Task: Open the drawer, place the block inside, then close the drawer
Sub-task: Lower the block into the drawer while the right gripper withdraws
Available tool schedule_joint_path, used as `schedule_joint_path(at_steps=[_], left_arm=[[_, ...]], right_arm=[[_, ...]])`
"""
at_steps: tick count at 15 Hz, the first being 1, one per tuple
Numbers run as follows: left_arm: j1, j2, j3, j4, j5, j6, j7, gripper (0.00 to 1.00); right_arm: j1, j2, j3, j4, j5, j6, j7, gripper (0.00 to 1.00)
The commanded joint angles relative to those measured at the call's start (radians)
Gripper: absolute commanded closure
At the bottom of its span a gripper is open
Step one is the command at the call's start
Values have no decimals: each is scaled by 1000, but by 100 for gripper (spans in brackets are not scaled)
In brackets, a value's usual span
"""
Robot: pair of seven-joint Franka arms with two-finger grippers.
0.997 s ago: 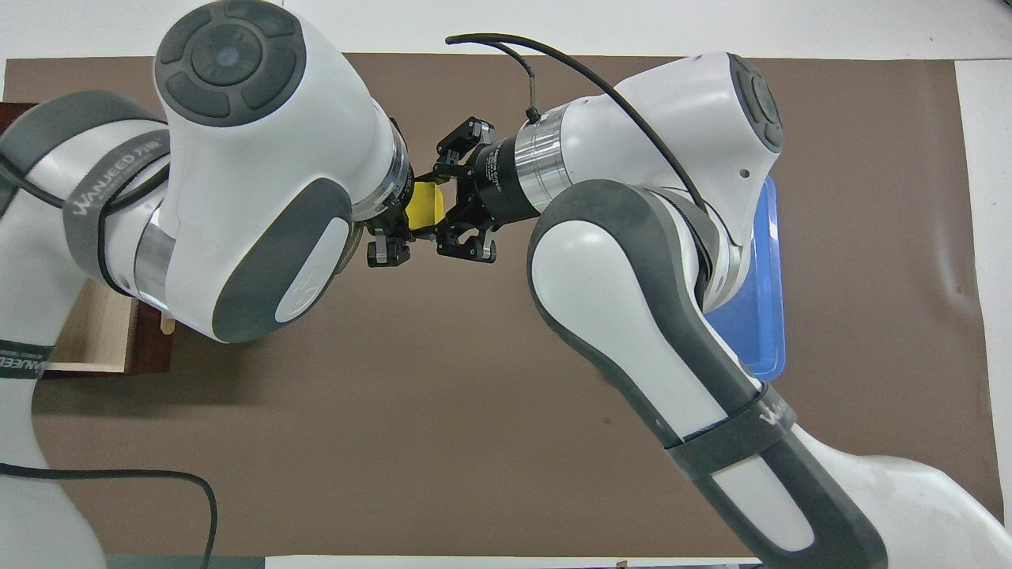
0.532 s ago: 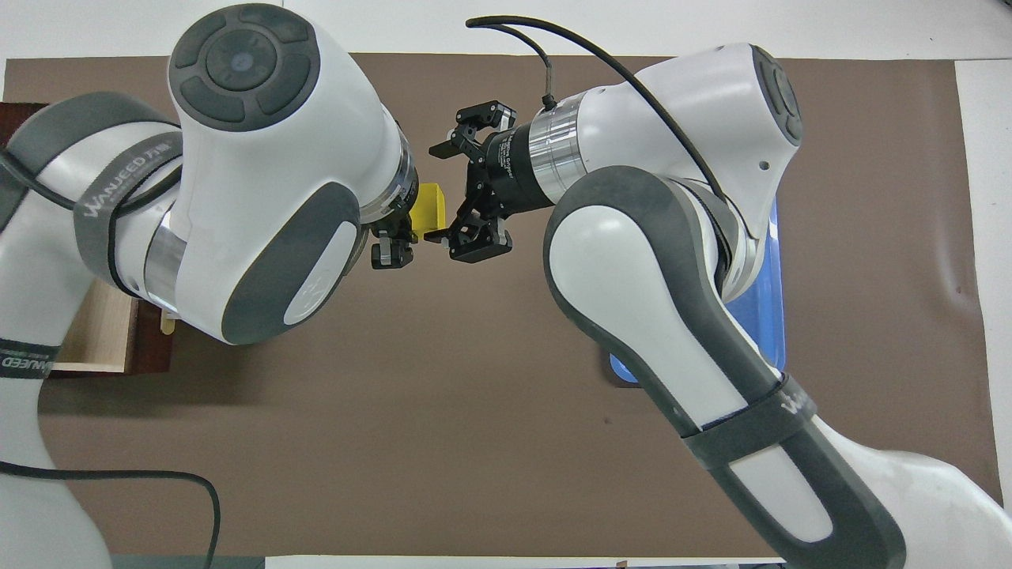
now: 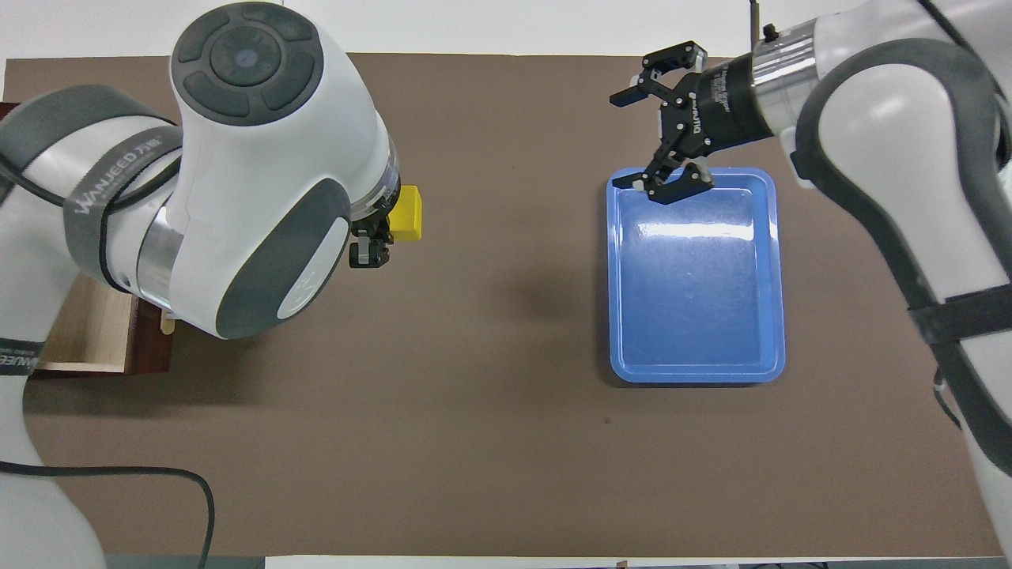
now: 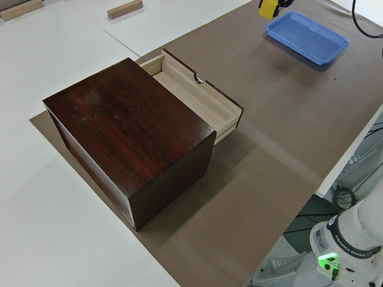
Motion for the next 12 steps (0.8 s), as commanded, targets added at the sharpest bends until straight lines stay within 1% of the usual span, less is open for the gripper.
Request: schedule_joint_path(at_steps=[1,3,6,8,10,12], left_arm=[[94,-3,-1,14,7,-36,159,100],[189,-12,-1,0,5,-34,280,100],[351,-43,-1,-58,4,-15,547,100],[453,-57,-1,-87,2,-5,682,100],[531,-72,-2,-127,-7,27,724,100],[583,-115,-2,-223,-12,99,729,100]], right_arm=[[-35,-42,11,1,-106,-87,-297,0],[-47,-65,10,-1,-198,-169,-487,0],[-50,-94,10,-4,-385,-255,-790,0],[-59,-114,10,-7,-477,-292,-948,0],[-62,-137,10,-5,-572,-321,-1121,0],[-81,-179,10,-16,-639,-331,-1297,0]])
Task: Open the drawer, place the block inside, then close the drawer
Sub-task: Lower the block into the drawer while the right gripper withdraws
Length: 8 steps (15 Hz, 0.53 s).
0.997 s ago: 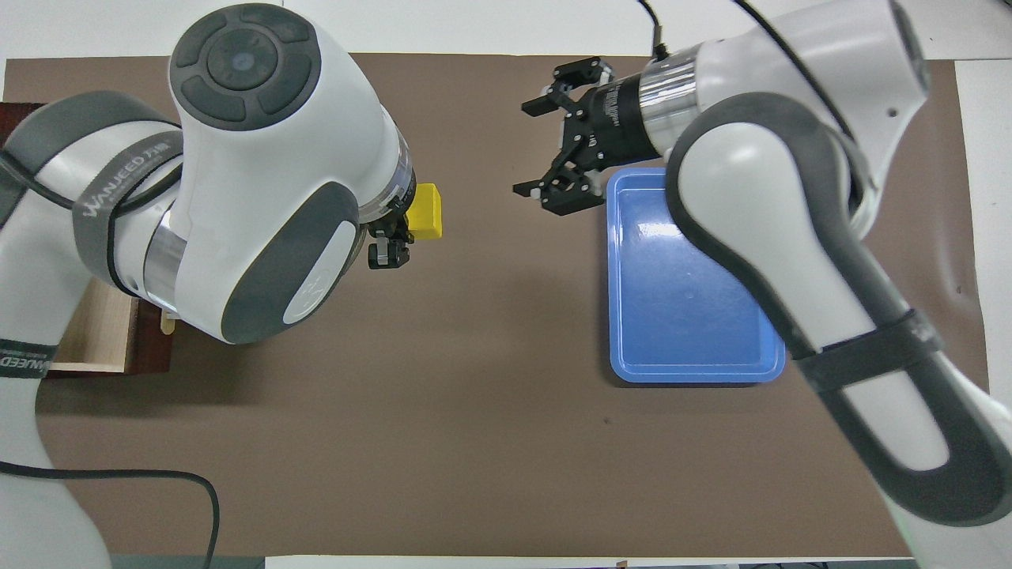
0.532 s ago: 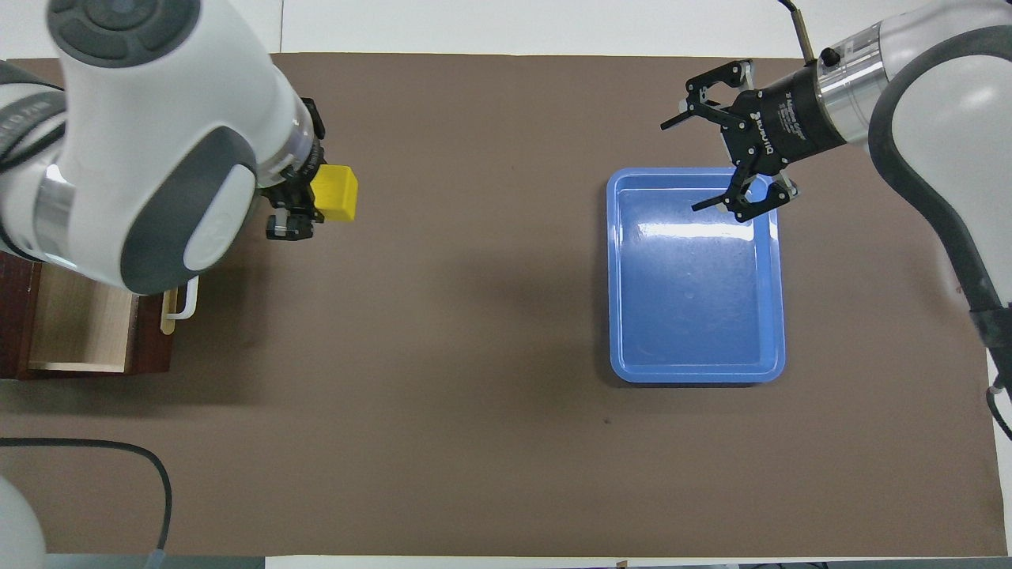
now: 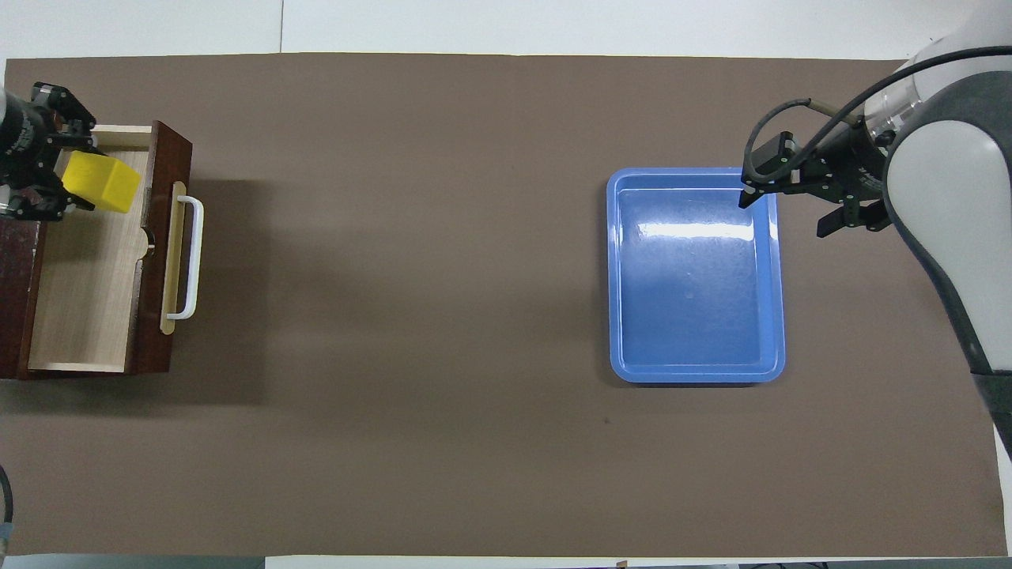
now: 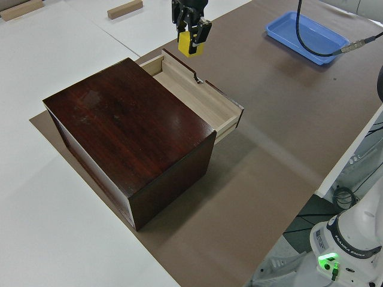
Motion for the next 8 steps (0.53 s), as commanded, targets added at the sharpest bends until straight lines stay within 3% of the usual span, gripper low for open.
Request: schedule_joint_path(at_steps=[1,4,8], left_arm=[[56,-97,-12,-178,-15,114,16,100],[95,-144,-12,-314,-27,209,17,100],[96,-179,-12,-395,-69,240,16,100]], right_arm=[[-34,-79,11,-32,-83,-26,-248,0],[-62,-183,11,-84,-130,-30,-437,0],[-86,-346,13,-213,-131,-82,-444,0]])
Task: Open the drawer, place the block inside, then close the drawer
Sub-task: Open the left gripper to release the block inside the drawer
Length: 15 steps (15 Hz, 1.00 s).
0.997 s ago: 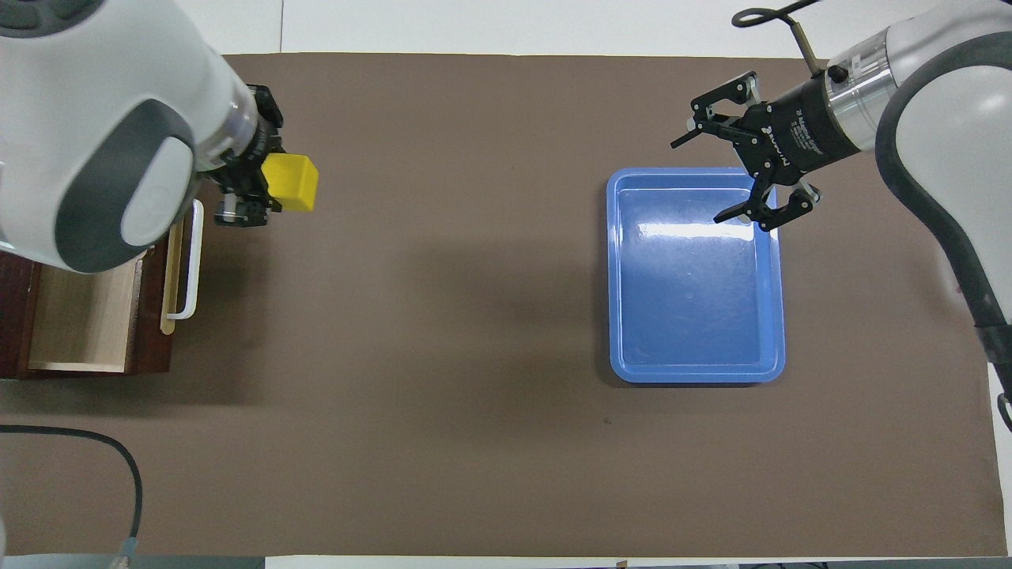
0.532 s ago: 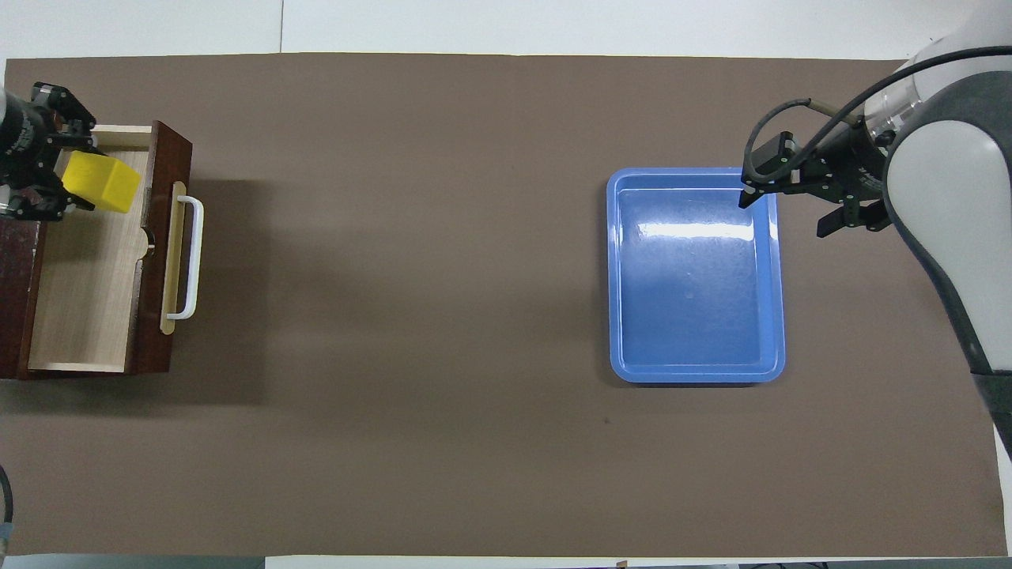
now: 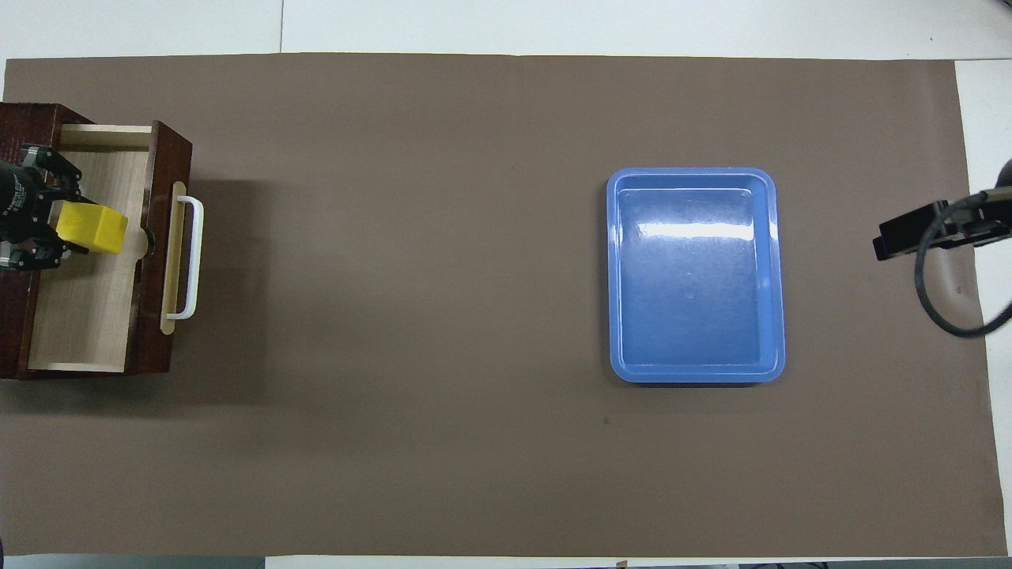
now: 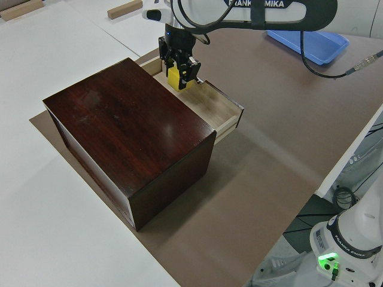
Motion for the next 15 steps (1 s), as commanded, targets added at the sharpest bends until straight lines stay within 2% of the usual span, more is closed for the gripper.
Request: schedule_joint_path(at_steps=[1,4,7,11,15], left_arm=[[16,-67,-10,-97,-45,36,4,100],[15,-87,-10,-141,-57,77,-26,100],[18,-87,-8,-154,-57,128,-86,100],[22,-86,-8,-170,-57,162,-118,100],[22,-86,-8,-201,-57,168,-117,100]], right_arm=[[-26,-114,16,-135,-18,-22,-20,0],[-52,-123,26,-175,-15,-29,15,0],[-53,-92,25,-180,-17,6,63,0],[-52,-32,23,-154,-15,53,68,0],[-65,-23,28,-115,-14,13,68,0]])
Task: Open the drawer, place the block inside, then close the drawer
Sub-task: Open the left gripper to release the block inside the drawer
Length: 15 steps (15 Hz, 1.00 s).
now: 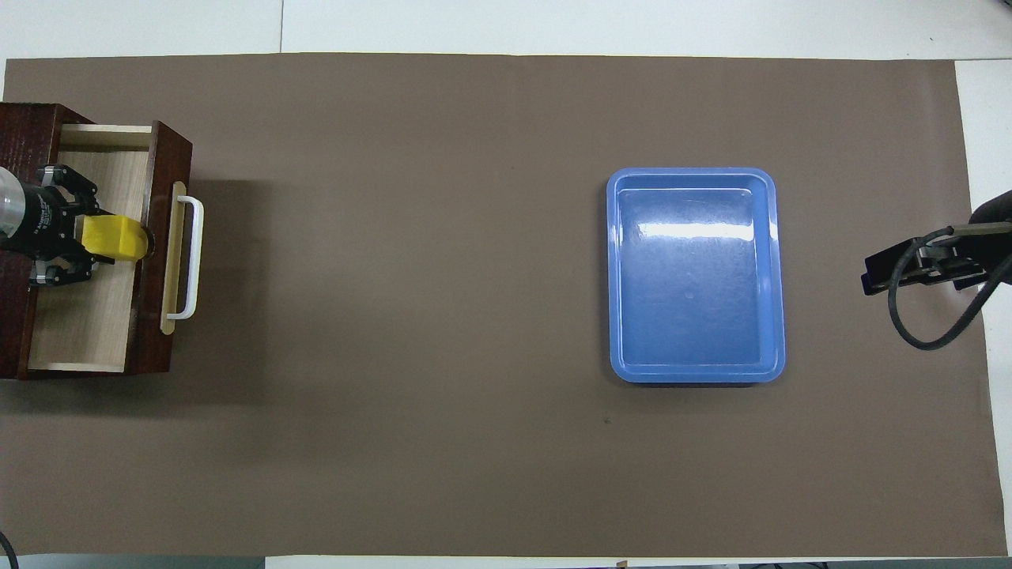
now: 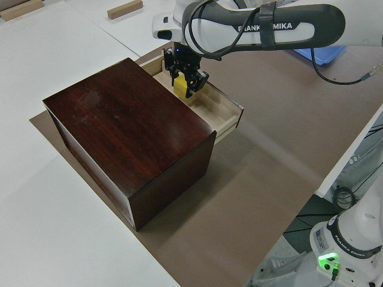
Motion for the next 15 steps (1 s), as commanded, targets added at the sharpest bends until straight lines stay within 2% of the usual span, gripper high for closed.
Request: schedule_joint_path(at_steps=[1,10,11,13,15], left_arm=[[14,-38,-9,-64,-18,39,-6,100],[13,-53,-9,-110,-18,80,-2,100],[14,-53,-9,-113,-18,82,-1,95],[14,-53,-7,-111,-18,82,2,0],[14,-50,-7,-102,-18,79,2,0]], right_arm=[[-32,9,22,47,-18,-46,11,0],[-20,8,23,37,-73,1,4,0],[-20,8,23,37,-74,1,2,0],[-20,8,23,38,-72,0,4,0],[-21,9,23,40,-69,-3,4,0]])
